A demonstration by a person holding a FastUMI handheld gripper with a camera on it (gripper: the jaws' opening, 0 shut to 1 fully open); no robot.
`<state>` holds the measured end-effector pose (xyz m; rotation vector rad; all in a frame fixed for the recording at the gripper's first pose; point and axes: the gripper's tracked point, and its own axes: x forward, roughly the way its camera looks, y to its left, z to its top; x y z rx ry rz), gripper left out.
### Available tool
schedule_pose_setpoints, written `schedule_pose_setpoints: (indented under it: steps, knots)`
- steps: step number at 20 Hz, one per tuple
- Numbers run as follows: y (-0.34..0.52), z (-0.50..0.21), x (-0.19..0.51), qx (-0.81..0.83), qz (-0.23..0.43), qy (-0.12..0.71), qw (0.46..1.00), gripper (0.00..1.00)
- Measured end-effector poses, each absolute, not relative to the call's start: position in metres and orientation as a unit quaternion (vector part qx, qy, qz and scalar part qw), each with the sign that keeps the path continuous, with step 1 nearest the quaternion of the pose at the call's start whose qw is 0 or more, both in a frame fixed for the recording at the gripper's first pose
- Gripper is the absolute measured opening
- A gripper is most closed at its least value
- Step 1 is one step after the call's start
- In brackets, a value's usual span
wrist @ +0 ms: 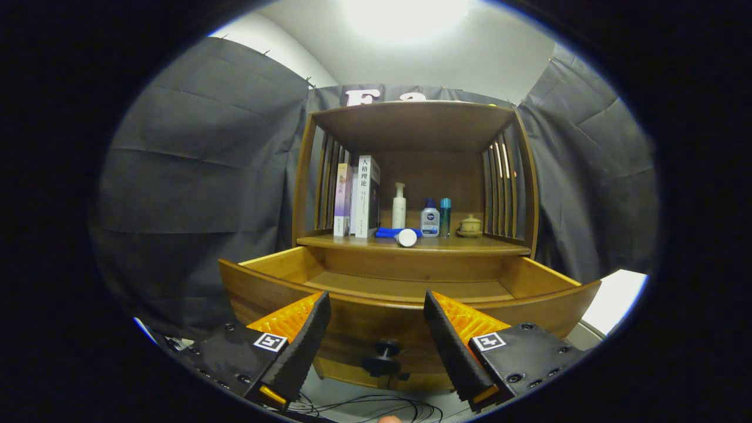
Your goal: Pull open the drawer, take out the items inside it, and place them on the countertop above the cabinet.
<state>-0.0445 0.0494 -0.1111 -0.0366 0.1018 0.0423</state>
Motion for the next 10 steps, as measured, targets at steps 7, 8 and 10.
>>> schedule_pose_setpoints:
  steps: [7,8,10]
  knots:
    - [0.057,-0.163,-0.049,-0.008,0.028,0.108,0.994,0.99]
    - [0.055,-0.170,-0.046,-0.007,0.024,0.117,0.993,0.99]
    - [0.052,-0.179,-0.043,-0.011,0.015,0.129,0.991,0.99]
